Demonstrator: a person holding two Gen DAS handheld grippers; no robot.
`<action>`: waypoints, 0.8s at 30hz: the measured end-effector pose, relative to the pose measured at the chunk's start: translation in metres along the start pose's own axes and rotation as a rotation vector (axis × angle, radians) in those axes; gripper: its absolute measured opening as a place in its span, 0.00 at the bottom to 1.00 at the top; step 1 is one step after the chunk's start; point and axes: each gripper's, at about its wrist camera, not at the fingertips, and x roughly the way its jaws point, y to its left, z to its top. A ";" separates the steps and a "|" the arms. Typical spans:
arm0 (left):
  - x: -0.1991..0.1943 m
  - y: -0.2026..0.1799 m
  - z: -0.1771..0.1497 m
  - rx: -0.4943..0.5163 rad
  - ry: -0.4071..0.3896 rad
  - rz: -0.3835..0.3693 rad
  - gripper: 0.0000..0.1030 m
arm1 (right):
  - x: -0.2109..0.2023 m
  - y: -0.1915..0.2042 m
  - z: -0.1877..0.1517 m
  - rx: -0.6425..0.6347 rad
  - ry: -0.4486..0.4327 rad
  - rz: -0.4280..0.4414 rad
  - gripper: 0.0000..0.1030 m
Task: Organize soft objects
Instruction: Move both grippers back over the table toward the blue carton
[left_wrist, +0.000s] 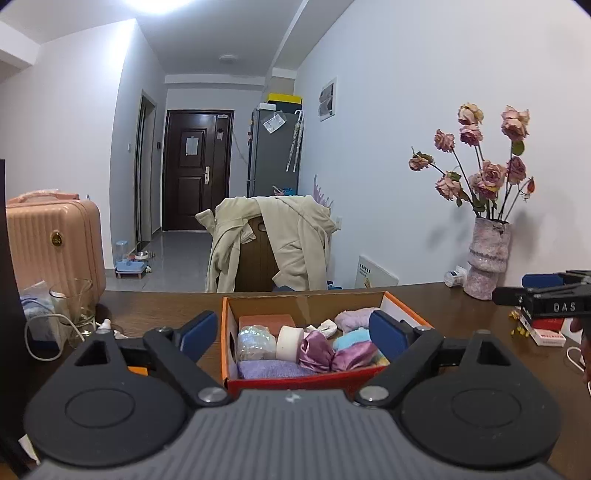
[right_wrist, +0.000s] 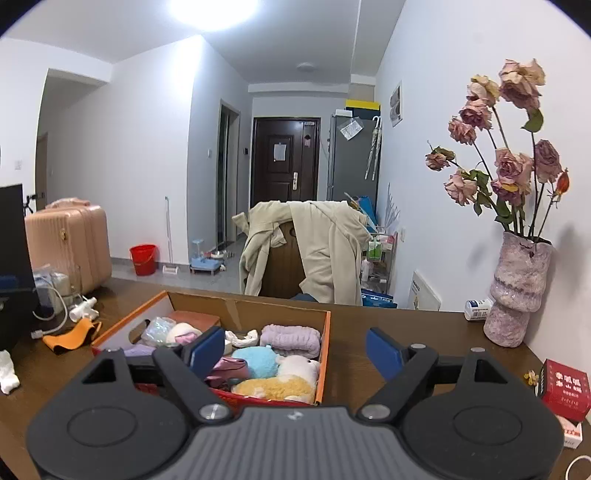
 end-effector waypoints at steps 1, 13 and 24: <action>-0.002 0.000 -0.001 0.004 0.000 0.004 0.89 | -0.001 0.001 0.000 0.005 0.001 0.002 0.81; -0.078 0.012 -0.099 -0.124 -0.008 0.022 0.97 | -0.064 0.014 -0.087 0.038 -0.025 0.065 0.85; -0.115 0.039 -0.151 -0.173 0.131 0.087 0.99 | -0.105 0.049 -0.173 0.100 0.157 0.154 0.85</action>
